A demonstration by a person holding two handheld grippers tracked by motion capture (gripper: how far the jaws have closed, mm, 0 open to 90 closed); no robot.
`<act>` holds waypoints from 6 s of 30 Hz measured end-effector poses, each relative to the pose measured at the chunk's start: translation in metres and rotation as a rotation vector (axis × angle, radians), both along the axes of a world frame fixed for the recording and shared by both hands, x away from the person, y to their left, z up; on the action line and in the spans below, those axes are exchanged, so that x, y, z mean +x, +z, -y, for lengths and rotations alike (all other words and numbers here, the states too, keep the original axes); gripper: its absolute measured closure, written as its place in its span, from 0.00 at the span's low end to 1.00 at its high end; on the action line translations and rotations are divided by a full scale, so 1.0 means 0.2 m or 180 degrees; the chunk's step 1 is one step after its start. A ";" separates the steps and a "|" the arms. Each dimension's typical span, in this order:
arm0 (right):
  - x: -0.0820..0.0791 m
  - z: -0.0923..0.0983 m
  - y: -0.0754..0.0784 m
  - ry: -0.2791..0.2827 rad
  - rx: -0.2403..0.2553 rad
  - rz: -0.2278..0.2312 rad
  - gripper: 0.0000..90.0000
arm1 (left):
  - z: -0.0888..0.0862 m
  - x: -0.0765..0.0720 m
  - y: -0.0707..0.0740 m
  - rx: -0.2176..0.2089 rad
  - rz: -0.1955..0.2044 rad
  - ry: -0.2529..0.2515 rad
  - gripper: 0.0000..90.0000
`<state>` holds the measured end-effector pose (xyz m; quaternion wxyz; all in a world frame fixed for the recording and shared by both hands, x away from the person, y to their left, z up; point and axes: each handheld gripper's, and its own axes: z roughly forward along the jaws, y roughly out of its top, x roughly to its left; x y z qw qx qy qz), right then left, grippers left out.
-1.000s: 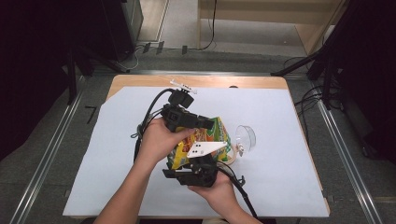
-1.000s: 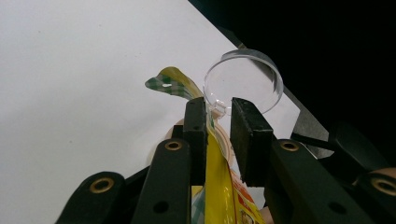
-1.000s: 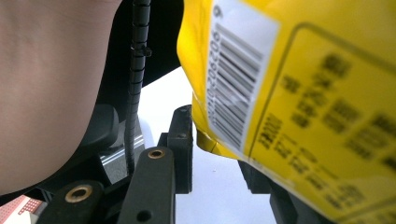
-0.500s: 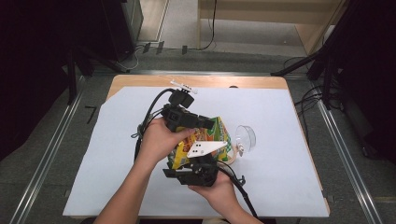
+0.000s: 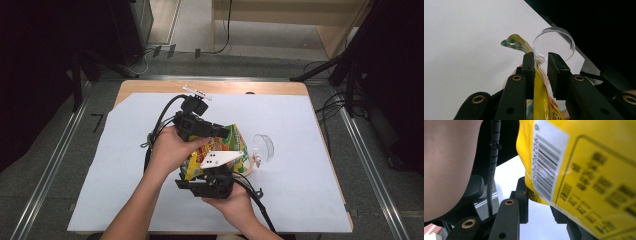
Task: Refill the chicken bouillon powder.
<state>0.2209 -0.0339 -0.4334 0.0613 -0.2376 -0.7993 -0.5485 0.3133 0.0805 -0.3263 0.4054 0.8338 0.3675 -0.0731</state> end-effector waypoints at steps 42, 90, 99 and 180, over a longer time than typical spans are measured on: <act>0.04 0.00 0.02 -0.0030 0.0060 -0.0131 0.78 | 0.02 0.07 0.00 0.0022 -0.0129 -0.0046 0.84; 0.03 0.01 0.01 -0.0025 -0.0012 -0.0064 0.78 | 0.03 0.04 0.01 -0.0037 0.0092 -0.0075 0.84; 0.03 0.01 0.01 -0.0027 -0.0013 -0.0080 0.78 | 0.03 0.04 0.00 -0.0040 0.0056 -0.0092 0.84; 0.03 0.01 0.00 -0.0053 -0.0019 -0.0015 0.82 | 0.05 0.02 0.01 0.0015 0.0097 -0.0065 0.83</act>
